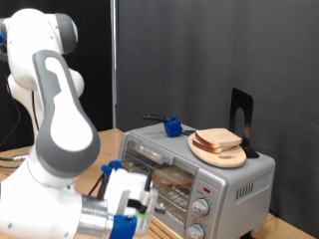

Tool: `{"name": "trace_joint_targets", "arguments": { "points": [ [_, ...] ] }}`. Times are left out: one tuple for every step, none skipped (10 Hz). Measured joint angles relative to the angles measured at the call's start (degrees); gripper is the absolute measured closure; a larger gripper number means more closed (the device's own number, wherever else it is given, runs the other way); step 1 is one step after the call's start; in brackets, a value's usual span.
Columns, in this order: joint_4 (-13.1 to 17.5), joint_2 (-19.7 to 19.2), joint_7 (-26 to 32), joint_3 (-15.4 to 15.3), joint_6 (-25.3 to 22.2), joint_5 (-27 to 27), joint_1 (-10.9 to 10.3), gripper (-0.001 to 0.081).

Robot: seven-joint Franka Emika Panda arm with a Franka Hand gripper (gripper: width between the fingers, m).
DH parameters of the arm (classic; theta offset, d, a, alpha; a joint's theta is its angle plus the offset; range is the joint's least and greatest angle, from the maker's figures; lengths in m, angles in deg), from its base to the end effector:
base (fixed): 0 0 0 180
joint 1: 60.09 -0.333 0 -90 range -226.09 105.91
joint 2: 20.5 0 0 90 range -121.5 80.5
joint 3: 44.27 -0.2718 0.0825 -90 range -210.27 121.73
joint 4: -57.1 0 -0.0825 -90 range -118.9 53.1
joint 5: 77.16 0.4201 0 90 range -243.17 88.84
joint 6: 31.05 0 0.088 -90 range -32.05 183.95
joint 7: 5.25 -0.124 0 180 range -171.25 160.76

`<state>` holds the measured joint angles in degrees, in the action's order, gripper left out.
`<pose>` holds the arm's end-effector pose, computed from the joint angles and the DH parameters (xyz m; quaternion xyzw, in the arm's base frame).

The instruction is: Make a piece of toast with the oven

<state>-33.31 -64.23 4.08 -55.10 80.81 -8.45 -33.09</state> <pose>0.6750 -0.1264 0.1463 -0.7501 0.3598 0.0406 0.5534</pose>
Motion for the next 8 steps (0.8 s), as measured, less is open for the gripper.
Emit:
{"name": "trace_joint_targets", "arguments": {
  "points": [
    [2.9,-2.4,0.0,-0.1,0.5,0.1,-0.3,-0.0002],
    [2.7,-2.4,0.0,-0.1,0.4,0.1,-0.3,-0.0002],
    [2.8,-2.5,-1.0,0.0,-1.9,-1.2,-0.2,-0.0002],
    [3.0,-2.7,-2.7,0.3,-4.2,-2.7,-0.2,-0.0002],
    [3.1,-3.0,-4.8,0.3,-5.5,-3.8,-0.3,-0.0002],
    [3.1,-3.2,-6.4,0.3,-6.0,-4.6,-0.6,-0.0002],
    [3.1,-3.5,-7.2,0.3,-6.1,-4.9,-1.0,-0.0002],
    [3.2,-4.0,-7.4,0.3,-6.1,-4.9,-1.4,-0.0002]
  ]
}}
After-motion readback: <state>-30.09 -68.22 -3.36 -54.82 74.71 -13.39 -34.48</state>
